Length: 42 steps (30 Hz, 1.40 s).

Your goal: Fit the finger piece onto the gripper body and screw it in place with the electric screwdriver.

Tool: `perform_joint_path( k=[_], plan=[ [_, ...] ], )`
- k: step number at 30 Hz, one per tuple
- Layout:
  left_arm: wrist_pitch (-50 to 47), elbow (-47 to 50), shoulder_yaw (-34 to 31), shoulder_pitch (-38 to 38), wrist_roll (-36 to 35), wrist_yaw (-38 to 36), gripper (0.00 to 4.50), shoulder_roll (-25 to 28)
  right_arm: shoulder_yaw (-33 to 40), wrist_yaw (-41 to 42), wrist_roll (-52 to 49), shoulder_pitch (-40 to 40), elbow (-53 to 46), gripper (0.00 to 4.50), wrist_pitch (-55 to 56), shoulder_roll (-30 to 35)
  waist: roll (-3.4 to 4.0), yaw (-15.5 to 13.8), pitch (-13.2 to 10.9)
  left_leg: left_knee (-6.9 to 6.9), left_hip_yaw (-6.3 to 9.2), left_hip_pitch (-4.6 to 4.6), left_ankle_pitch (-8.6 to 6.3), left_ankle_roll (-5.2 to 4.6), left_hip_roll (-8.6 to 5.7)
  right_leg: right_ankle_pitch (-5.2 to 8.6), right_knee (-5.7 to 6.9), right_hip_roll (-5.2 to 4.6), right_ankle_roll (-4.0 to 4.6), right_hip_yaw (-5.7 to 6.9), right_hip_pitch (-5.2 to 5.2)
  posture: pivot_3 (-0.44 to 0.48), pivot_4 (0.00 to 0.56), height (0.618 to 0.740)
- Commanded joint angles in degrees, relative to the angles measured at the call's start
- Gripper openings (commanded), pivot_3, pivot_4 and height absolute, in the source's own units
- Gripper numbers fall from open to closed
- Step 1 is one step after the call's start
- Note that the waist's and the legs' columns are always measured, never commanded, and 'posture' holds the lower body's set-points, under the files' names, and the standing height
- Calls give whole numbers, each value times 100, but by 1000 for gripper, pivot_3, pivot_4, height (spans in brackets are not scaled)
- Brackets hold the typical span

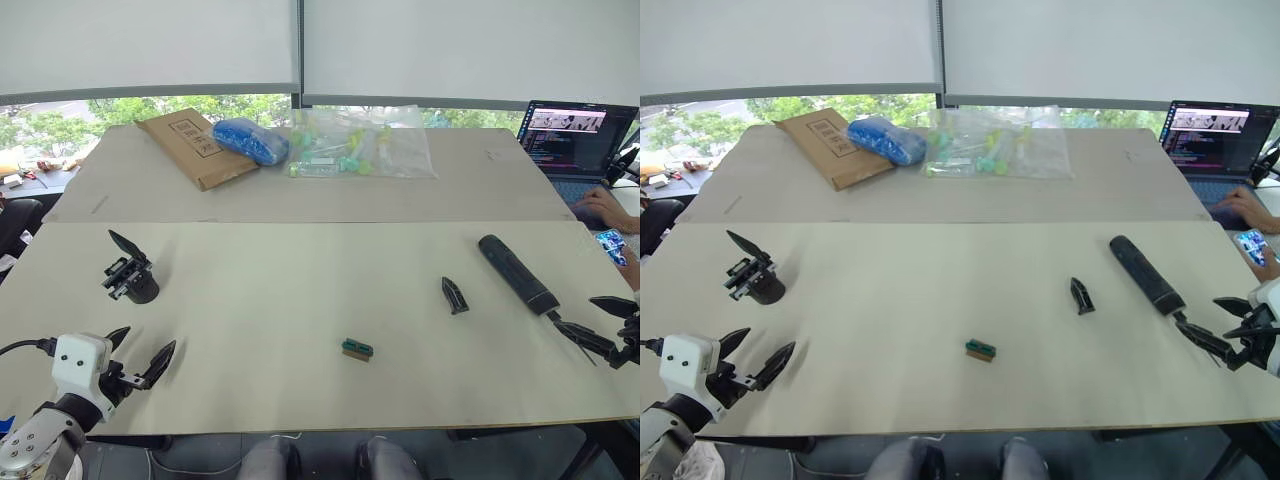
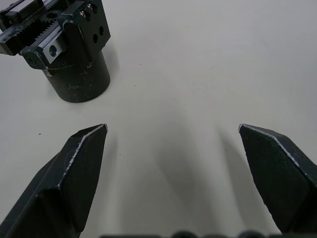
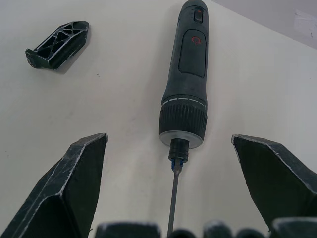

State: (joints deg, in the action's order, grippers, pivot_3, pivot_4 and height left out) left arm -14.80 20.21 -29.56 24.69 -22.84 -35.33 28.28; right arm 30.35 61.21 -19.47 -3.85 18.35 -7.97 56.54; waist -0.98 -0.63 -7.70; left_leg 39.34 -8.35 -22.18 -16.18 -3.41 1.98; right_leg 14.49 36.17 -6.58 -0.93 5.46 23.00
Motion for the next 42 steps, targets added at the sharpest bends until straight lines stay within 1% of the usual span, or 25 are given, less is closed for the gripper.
perform_joint_path(
  k=[1, 3, 4, 7, 10, 12, 14, 17, 21, 24, 29, 32, 35, 42],
  plan=[
    [229, -82, -118, -58, 130, 209, 4500, -29, 55, -139, -195, 116, -617, 4450, -113, -56, 0, 1, 0, 0, 0, 0, 0, 0, 0, 0, 0, 0, 0, 0, 0, 0, 150, 740],
    [333, -369, -242, -153, 276, 498, 4500, -123, -366, -185, -263, 280, -1547, 4450, -266, -188, 9, 36, 5, 0, 1, 3, 0, 0, 3, 0, 3, -1, 0, -2, 1, 0, 150, 740],
    [370, -448, -270, -176, 308, 560, 4500, -140, -459, -187, -281, 312, -1809, 4450, -337, -225, 11, 55, 6, -1, 0, 6, -2, 8, 10, -1, 4, 1, 1, -8, 2, 0, 150, 740],
    [411, -692, -411, -311, 210, 559, 4500, -60, -741, -84, -796, 553, -2667, 4450, -987, -238, 11, 54, 6, -1, 2, 5, -6, 17, 23, 0, 6, 7, 3, -4, 3, 0, 150, 740],
    [454, -973, -444, -518, 184, 490, 4500, 62, -1038, 26, -1254, 858, -3271, 4450, -1533, -221, 7, 24, 4, -1, 2, -1, -8, 15, 23, 0, 1, 9, 2, 2, 6, 0, 150, 740],
    [489, -1370, -377, -798, 216, 429, 4500, 166, -1286, 71, -1573, 1104, -3592, 4450, -1855, -313, 6, -27, 4, 0, 3, -4, -9, 13, 19, -1, -3, 6, 2, 9, 5, 0, 150, 740],
    [551, -1652, -309, -1009, 289, 410, 4500, 253, -1476, 140, -1706, 1226, -3759, 4450, -1991, -354, 3, -55, 4, 7, 7, -8, -11, 10, 18, -1, -2, 3, 3, 15, 5, 0, 150, 740],
    [578, -1806, -229, -1346, 310, 427, 4500, 361, -1807, 209, -1709, 1438, -3848, 4450, -2014, -421, 1, -52, 5, 12, 10, -11, -14, 6, 17, -1, -2, -1, 2, 16, 4, 0, 150, 740],
    [661, -2100, -161, -1682, 349, 451, 4500, 438, -1943, 36, -2214, 1682, -4113, 4450, -2460, -732, -2, -7, 4, 25, 9, -16, -14, 5, 17, -2, 6, 0, 1, 17, 6, 0, 150, 740],
    [680, -2225, -93, -1920, 377, 459, 4500, 475, -2106, -15, -2313, 1771, -4377, 4450, -2603, -829, -2, -1, 4, 26, 9, -15, -15, 8, 19, -1, 6, 2, 1, 19, 8, 0, 150, 740],
    [645, -2532, -9, -2303, 449, 557, 4500, 519, -2584, 152, -1570, 1628, -4416, 4450, -1917, -819, -5, -11, 5, 33, 8, -18, -16, 9, 18, -2, 7, 5, 1, 25, 7, 0, 150, 740],
    [674, -2729, 107, -2531, 538, 571, 4500, 548, -2639, 128, -1501, 1657, -4355, 4450, -1818, -891, -6, -8, 5, 35, 7, -20, -16, 8, 15, -3, 6, 4, -2, 26, 7, 0, 150, 740],
    [697, -2944, 218, -2745, 571, 596, 4500, 520, -2662, 140, -1572, 1562, -4506, 4450, -1865, -914, -8, -12, 4, 38, 8, -21, -16, 8, 13, -3, 7, 7, -2, 33, 6, 0, 150, 740],
    [842, -3380, 444, -3113, 694, 704, 4500, 468, -2622, -103, -1792, 1594, -4695, 4450, -2176, -1026, -9, -4, 4, 38, 7, -22, -16, 9, 12, -4, 9, 7, -3, 32, 7, 0, 150, 740]
  ],
)
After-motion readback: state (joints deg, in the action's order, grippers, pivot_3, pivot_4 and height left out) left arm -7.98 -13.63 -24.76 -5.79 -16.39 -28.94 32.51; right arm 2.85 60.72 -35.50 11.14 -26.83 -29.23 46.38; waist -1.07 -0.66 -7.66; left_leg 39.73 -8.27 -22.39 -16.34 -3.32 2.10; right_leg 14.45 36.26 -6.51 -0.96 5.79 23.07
